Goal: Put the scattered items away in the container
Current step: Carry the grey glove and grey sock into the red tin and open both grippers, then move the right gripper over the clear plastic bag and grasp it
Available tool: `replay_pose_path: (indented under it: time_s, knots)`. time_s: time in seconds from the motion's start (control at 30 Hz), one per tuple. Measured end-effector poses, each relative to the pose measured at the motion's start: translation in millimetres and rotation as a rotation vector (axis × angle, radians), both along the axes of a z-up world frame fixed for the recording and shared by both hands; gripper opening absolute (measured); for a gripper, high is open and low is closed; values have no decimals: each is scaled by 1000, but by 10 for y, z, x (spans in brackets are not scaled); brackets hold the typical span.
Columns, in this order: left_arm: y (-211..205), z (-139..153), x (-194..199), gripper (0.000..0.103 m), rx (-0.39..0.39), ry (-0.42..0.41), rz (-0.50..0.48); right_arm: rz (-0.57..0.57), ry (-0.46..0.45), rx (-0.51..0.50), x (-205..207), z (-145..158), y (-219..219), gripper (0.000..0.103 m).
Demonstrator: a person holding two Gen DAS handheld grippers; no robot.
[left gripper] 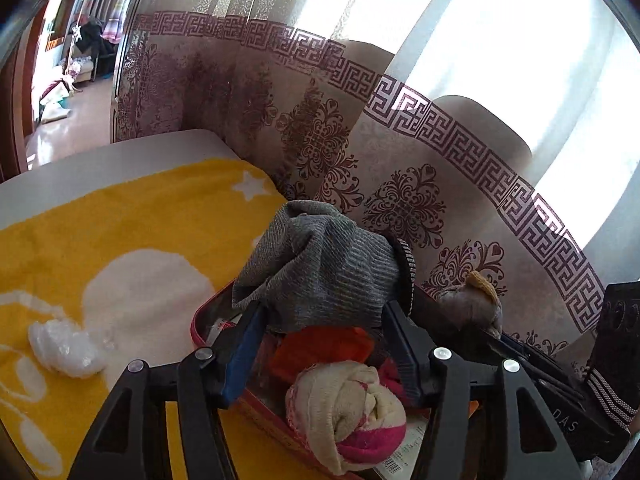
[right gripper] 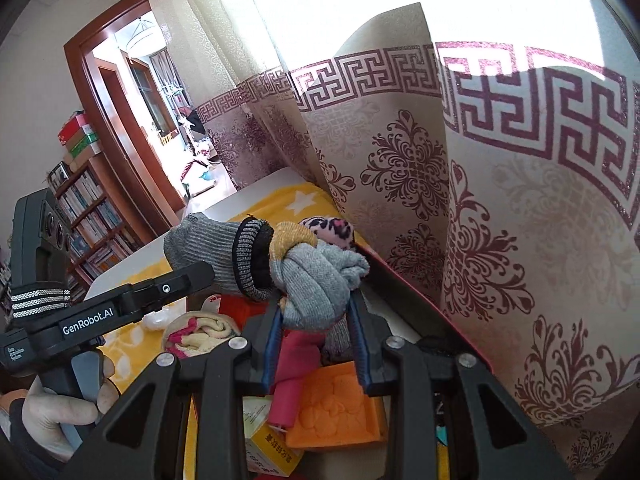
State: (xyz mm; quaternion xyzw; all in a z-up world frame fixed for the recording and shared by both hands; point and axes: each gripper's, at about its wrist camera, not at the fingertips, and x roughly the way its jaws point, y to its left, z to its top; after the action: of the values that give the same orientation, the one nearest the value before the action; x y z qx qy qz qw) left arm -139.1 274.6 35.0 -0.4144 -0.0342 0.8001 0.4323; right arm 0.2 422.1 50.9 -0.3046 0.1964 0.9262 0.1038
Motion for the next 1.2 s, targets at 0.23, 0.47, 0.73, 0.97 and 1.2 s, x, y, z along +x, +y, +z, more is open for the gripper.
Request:
replay_pose_path:
  time_s: [0.23,0.47,0.73,0.97,1.2]
  knots:
    - [83,-81,-57,78,-42,-18,-9,3,12,-10,31,5,12,34]
    - [-80,57,-24,79,1,-7,5,35,14,-24,6,14,-49,35]
    - [-665,239,-129,92,33,44,122,34,31,-35,-16,84,-131,45]
    - [-1420,172,-325,92,19,27,305,92,47,-12,-125,200,-436,49]
    - [-1967,15,-354,102,-11,31,413,188,49,11,-367,263,-927,63]
